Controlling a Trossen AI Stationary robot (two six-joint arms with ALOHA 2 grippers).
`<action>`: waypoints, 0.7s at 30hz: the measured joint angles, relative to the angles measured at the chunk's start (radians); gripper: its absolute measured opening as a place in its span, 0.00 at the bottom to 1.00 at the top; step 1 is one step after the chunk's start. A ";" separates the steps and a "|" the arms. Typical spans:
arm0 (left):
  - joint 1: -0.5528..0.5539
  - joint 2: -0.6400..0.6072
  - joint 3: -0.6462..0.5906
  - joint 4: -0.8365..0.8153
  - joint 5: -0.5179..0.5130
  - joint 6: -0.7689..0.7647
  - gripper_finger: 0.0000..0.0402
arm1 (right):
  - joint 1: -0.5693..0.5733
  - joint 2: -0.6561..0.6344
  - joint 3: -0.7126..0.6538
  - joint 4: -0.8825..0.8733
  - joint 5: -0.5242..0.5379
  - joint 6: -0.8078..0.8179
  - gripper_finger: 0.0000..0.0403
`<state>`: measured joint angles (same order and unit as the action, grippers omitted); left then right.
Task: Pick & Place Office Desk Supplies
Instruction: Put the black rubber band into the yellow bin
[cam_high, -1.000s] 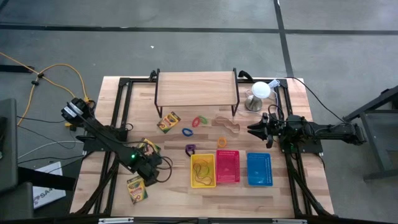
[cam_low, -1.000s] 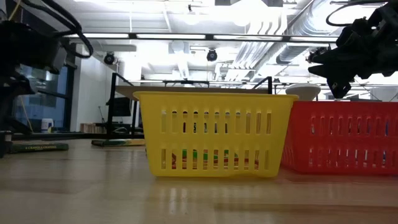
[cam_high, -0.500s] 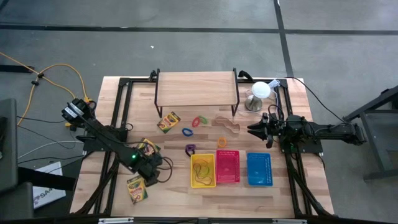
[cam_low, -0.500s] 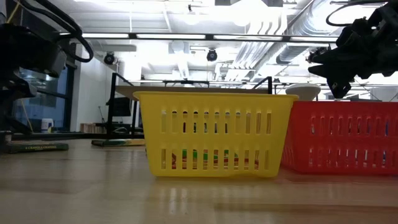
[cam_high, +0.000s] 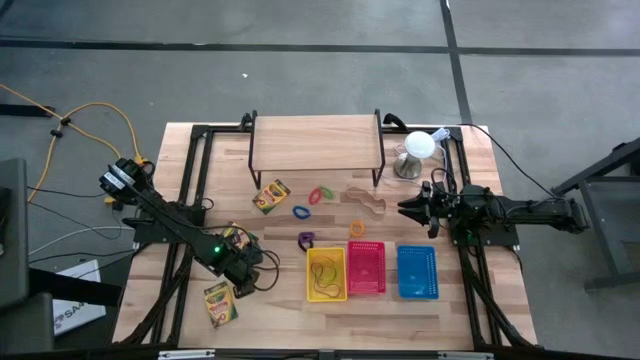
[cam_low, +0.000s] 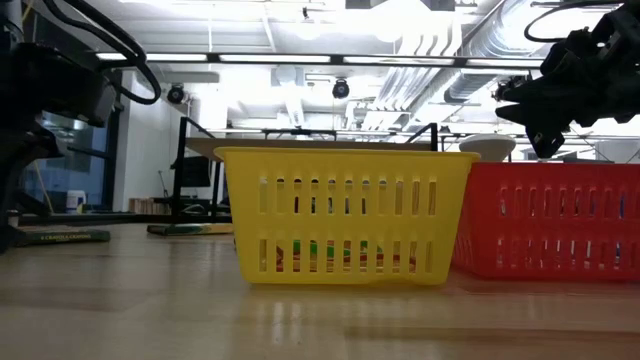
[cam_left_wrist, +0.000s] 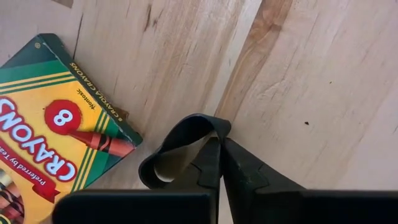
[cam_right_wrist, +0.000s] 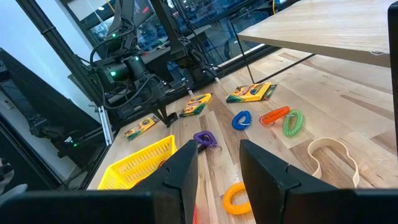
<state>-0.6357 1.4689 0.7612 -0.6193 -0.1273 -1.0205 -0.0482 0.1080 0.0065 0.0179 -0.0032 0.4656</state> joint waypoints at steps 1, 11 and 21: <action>0.000 0.000 0.000 0.000 0.000 0.000 0.01 | 0.000 0.000 0.000 0.000 0.000 0.000 0.27; 0.000 0.000 0.000 0.000 0.000 0.000 0.00 | 0.000 0.000 0.000 0.000 0.000 0.000 0.27; 0.000 -0.054 0.000 -0.003 0.001 0.000 0.00 | 0.000 0.000 0.000 0.000 0.000 0.000 0.27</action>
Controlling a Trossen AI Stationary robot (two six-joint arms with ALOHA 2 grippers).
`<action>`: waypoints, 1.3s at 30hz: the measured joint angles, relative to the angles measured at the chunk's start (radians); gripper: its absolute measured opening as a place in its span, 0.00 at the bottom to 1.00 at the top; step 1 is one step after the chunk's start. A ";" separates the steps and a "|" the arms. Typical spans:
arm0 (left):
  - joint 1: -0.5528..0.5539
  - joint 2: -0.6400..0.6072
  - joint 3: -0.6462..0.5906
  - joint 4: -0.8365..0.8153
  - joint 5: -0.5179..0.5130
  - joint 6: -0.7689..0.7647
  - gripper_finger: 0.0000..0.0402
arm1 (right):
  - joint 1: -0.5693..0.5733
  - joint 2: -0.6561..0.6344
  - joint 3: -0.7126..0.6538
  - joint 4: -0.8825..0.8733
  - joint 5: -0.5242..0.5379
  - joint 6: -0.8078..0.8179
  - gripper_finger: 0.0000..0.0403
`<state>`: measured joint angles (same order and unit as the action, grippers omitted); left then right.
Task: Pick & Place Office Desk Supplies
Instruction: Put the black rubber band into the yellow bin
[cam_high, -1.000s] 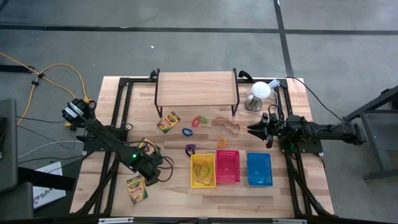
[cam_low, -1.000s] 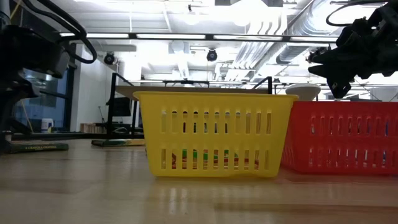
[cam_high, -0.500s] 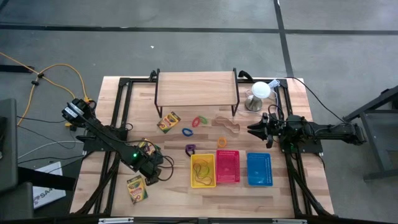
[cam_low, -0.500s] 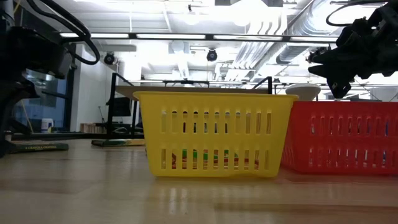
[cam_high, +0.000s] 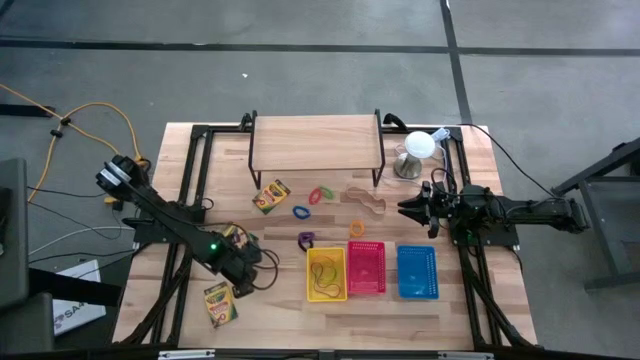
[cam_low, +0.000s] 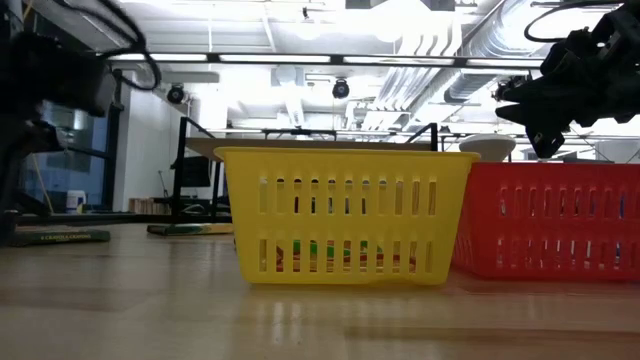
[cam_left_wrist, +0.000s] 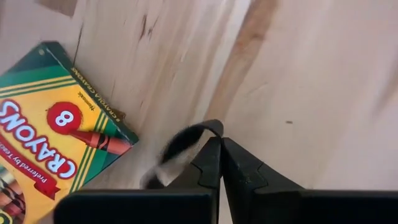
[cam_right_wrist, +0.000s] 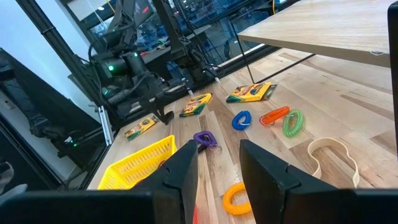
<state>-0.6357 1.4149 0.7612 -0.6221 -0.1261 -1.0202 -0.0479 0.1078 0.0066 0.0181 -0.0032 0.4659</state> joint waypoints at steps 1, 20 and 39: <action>0.000 -0.020 0.000 -0.001 0.000 0.001 0.00 | 0.000 0.000 0.000 0.000 0.000 0.000 0.27; 0.000 -0.222 0.000 -0.001 -0.138 0.054 0.00 | 0.000 0.000 0.000 0.000 0.000 0.000 0.27; 0.221 -0.099 0.001 0.347 -0.028 0.320 0.00 | 0.000 0.000 0.000 0.000 0.000 0.000 0.27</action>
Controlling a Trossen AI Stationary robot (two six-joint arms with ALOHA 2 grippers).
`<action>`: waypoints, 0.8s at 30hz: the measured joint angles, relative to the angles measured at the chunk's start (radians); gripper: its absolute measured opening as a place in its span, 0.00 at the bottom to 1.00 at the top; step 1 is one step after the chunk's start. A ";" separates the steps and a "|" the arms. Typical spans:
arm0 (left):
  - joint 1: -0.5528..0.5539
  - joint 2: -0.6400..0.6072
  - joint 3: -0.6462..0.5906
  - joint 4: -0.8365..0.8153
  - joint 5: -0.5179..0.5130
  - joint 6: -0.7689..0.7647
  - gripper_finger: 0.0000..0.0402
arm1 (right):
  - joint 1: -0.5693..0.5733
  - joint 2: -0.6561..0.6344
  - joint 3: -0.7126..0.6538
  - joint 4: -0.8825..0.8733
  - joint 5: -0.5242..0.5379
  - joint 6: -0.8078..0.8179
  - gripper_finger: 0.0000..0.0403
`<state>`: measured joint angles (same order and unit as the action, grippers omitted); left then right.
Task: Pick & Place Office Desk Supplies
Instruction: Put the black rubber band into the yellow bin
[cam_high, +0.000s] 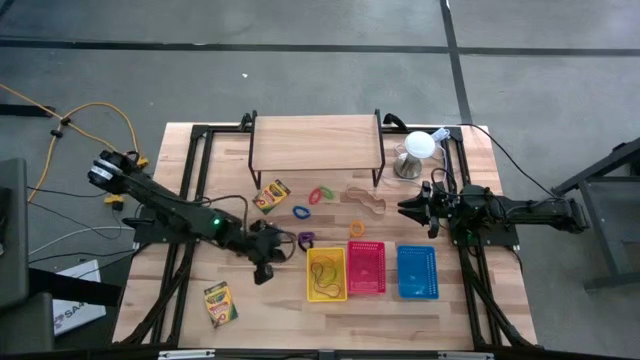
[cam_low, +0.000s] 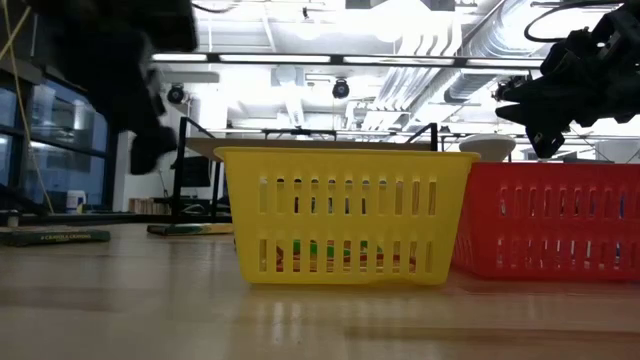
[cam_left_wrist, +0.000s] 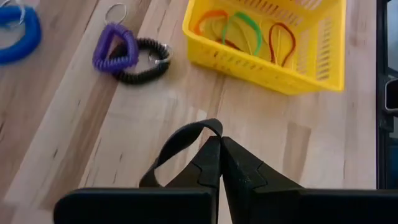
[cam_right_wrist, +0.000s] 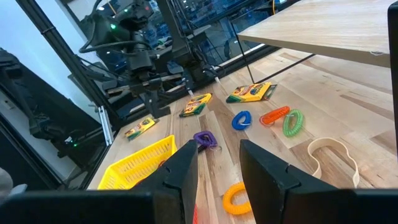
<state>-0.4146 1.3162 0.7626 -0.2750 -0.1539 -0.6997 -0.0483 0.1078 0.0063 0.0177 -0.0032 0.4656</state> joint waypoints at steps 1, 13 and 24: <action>0.017 0.014 0.000 0.034 0.017 0.017 0.00 | 0.000 0.000 0.000 0.000 0.000 0.000 0.27; 0.114 0.082 -0.001 0.282 0.088 0.115 0.00 | 0.000 0.000 0.000 0.000 0.000 0.000 0.27; 0.165 0.071 0.000 0.441 0.119 0.167 0.00 | 0.000 0.000 0.000 0.000 0.000 0.000 0.27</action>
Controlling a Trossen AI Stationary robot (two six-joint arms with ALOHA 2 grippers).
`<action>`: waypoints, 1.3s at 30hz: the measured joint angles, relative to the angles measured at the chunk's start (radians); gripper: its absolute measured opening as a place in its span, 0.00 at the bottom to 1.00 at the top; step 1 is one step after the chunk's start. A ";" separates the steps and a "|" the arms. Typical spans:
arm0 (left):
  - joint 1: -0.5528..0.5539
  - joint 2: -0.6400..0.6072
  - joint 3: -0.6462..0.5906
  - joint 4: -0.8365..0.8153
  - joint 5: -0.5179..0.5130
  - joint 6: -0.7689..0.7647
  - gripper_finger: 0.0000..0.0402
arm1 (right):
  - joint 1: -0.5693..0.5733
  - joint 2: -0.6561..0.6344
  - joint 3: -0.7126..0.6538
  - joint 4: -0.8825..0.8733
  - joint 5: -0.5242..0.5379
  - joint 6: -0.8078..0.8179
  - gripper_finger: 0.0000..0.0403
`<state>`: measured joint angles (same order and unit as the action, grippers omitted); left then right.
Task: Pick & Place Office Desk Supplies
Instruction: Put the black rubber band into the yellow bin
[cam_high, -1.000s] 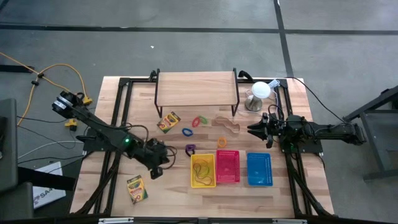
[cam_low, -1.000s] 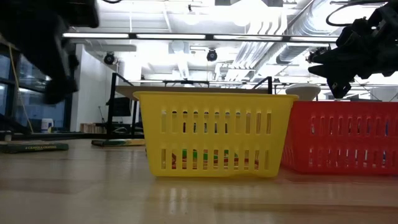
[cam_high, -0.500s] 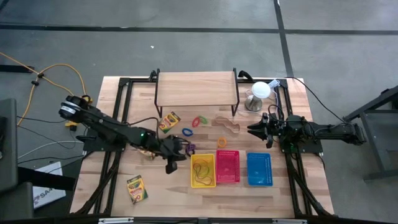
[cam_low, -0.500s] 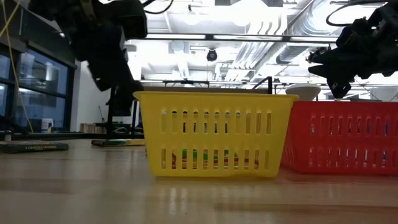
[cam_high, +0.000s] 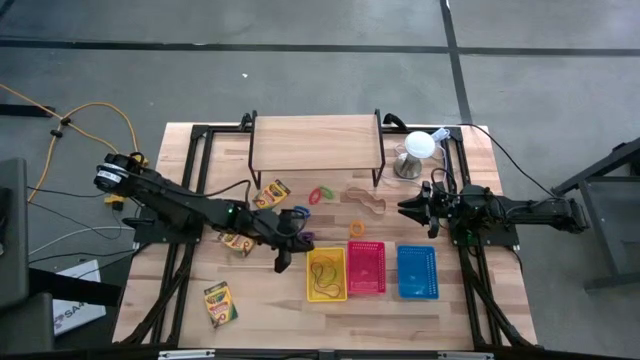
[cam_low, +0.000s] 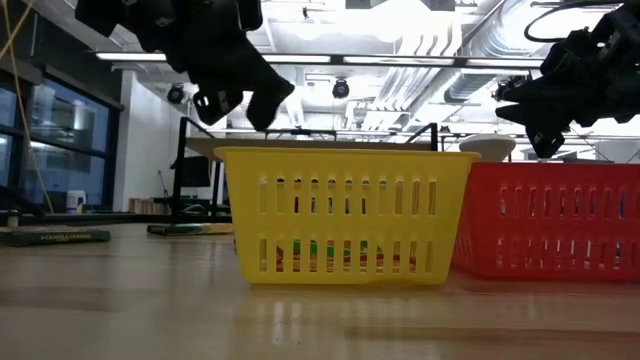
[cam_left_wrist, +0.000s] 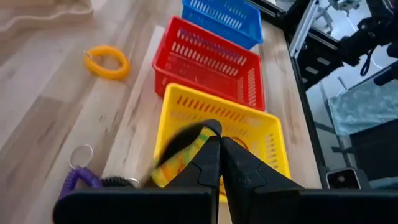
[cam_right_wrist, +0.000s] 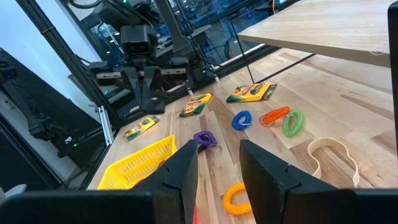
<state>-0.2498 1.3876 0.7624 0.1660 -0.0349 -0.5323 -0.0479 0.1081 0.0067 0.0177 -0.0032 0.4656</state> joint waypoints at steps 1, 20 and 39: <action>0.002 0.000 0.000 0.001 0.000 0.006 0.00 | 0.000 0.000 0.000 0.000 0.000 0.000 0.27; -0.008 0.147 0.159 -0.026 -0.022 0.102 0.00 | 0.000 0.000 0.000 0.000 0.000 0.000 0.27; -0.020 0.294 0.274 -0.051 0.036 0.109 0.00 | 0.000 0.016 0.000 0.000 0.000 0.000 0.27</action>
<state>-0.2695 1.6821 1.0359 0.1146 0.0013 -0.4236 -0.0480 0.1243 0.0064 0.0181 -0.0029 0.4656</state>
